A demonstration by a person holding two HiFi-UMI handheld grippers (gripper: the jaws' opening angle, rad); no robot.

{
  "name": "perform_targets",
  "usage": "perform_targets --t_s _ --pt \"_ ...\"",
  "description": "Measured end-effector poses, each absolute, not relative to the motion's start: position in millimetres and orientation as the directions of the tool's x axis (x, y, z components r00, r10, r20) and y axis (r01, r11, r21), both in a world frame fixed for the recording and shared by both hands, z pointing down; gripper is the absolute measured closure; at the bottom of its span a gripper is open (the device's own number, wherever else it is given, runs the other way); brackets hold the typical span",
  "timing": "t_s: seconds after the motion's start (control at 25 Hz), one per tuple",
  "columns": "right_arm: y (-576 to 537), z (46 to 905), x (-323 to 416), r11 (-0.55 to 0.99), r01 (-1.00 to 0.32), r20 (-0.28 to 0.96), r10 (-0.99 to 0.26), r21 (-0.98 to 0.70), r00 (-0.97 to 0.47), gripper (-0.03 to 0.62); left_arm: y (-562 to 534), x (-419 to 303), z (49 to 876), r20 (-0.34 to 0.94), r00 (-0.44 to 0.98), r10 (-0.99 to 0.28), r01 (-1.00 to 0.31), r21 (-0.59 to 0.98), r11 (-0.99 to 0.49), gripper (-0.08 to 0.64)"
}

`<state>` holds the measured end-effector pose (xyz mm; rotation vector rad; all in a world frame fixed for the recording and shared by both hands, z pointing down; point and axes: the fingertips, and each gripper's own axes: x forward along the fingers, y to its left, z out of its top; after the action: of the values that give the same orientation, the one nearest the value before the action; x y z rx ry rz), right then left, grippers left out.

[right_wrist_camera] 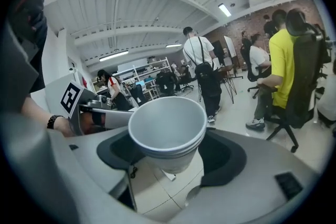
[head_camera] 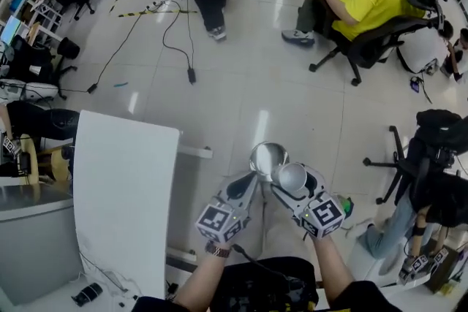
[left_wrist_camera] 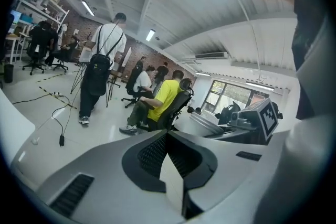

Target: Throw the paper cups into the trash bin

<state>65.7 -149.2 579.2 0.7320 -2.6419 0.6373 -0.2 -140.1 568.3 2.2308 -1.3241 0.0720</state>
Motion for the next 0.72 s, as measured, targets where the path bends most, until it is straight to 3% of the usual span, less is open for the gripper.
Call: perform_targets --t_s 0.72 --pt "-152 785 39 0.757 -0.542 0.570 -0.279 -0.364 -0.773 0.232 -138 -17 778 0.493 0.467 -0.734 -0.861 0.444 -0.250 0.557"
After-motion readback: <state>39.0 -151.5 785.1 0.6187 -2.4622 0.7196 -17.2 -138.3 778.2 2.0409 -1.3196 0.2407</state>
